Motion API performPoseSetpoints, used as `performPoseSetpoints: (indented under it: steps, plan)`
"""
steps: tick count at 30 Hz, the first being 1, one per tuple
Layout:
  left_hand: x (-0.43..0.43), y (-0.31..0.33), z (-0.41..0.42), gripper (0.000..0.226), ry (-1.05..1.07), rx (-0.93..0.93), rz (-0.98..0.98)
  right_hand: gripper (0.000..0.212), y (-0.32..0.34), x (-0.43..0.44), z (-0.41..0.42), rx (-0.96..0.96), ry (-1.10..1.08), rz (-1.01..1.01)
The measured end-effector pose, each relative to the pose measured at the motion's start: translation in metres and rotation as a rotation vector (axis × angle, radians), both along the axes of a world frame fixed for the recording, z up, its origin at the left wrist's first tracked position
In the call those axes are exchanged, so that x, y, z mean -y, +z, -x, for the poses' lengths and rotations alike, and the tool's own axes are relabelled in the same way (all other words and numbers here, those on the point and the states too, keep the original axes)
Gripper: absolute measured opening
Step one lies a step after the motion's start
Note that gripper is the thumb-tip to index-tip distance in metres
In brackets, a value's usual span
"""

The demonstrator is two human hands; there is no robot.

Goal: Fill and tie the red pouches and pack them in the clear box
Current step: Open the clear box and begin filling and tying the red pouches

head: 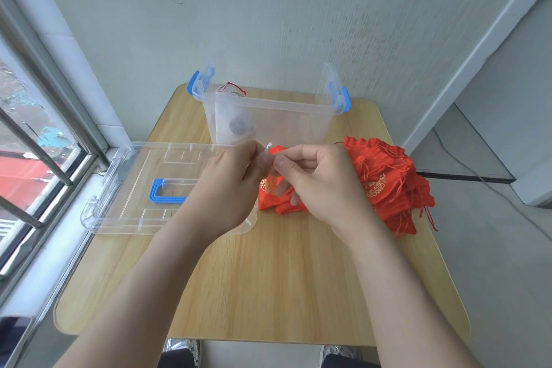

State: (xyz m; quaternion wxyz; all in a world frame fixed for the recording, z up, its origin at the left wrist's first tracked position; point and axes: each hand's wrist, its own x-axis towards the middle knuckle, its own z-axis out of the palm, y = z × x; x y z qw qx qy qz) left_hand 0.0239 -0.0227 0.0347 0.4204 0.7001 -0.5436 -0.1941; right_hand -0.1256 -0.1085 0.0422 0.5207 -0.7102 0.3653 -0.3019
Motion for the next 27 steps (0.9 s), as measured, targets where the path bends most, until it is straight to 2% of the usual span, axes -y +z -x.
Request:
performPoseSetpoints:
  steps: [4, 9, 12, 16, 22, 27]
  plan:
    - [0.000, 0.003, 0.001, 0.034, 0.008, -0.029, -0.027, 0.011, 0.001, 0.000, -0.003, -0.012, 0.001, 0.041]
    - [0.001, 0.005, 0.006, 0.035, 0.123, -0.144, -0.034, 0.017, 0.000, -0.003, -0.014, -0.097, -0.068, 0.378]
    - [0.002, 0.005, 0.008, 0.036, 0.173, -0.214, -0.057, 0.017, 0.000, -0.003, -0.017, -0.127, -0.106, 0.459]
    - [-0.001, 0.009, 0.009, 0.033, 0.237, -0.369, 0.043, 0.016, 0.000, -0.004, -0.018, -0.163, -0.120, 0.492]
    - [-0.004, 0.015, 0.011, 0.021, 0.271, -0.378, 0.165, 0.020, -0.003, -0.005, -0.020, -0.191, -0.084, 0.464]
    - [-0.006, 0.018, 0.008, 0.007, 0.211, -0.452, 0.137, 0.020, -0.006, -0.006, -0.019, -0.126, -0.133, 0.432]
